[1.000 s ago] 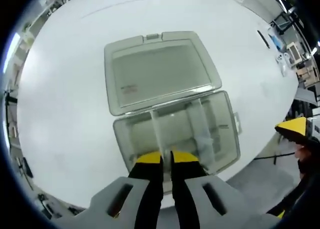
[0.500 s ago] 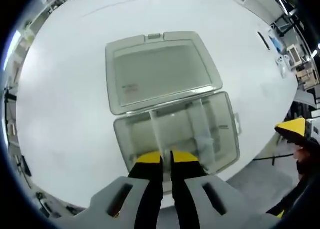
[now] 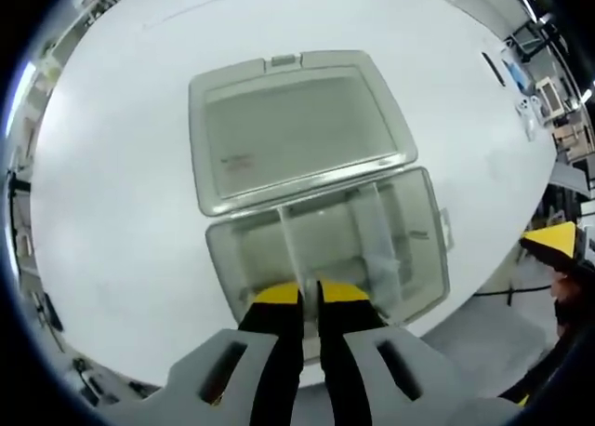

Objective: Insert the divider into the dual guide fixture by aligning both edges with the guide slots and pushing it downward to the bottom, including one-sided entry, uneven engagement, binding, and posture correction.

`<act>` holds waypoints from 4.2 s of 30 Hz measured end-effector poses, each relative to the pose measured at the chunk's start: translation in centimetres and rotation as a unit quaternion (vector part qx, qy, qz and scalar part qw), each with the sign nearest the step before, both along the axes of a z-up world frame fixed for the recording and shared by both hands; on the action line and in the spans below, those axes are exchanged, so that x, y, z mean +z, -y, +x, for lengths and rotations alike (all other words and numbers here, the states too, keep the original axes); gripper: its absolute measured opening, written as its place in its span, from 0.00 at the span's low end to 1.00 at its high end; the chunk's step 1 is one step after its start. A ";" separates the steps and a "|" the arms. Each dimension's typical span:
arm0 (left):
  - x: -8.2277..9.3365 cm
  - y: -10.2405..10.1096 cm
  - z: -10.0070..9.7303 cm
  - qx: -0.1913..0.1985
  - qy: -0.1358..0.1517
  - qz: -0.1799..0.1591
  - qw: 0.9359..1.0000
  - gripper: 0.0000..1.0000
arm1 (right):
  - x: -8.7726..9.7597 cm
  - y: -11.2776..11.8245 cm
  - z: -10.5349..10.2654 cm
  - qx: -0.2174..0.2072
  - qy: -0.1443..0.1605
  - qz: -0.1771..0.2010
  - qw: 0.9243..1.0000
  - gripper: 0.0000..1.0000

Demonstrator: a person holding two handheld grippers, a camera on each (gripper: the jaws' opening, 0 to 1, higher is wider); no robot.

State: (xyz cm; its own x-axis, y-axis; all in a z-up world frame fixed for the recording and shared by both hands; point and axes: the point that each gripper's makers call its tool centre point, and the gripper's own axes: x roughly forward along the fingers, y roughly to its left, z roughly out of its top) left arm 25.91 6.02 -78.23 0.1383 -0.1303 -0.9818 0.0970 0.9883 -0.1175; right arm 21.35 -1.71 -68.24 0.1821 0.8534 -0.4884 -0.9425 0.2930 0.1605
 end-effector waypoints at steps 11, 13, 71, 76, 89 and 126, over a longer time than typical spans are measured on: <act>-0.3 0.0 0.1 -0.017 -0.014 0.016 1.000 0.02 | 0.0 0.1 0.2 -0.001 0.000 -0.001 1.000 0.70; -0.4 0.0 0.1 -0.020 -0.017 0.018 0.999 0.02 | 0.0 0.1 0.2 -0.001 -0.001 -0.002 1.000 0.70; -1.1 0.3 0.2 -0.020 0.024 -0.030 0.999 0.09 | -0.4 0.3 -0.1 -0.004 -0.005 -0.008 1.000 0.70; -0.6 0.4 0.1 -0.017 0.030 -0.038 0.999 0.09 | -0.3 0.2 -0.1 -0.001 -0.004 -0.008 1.000 0.70; 0.1 0.2 0.0 -0.013 0.043 -0.050 0.998 0.07 | -0.1 0.1 -0.1 0.001 -0.003 -0.011 1.000 0.70; 0.7 0.1 0.3 -0.021 0.061 -0.061 0.996 0.05 | 0.7 -0.2 -0.1 0.005 0.005 -0.026 1.000 0.70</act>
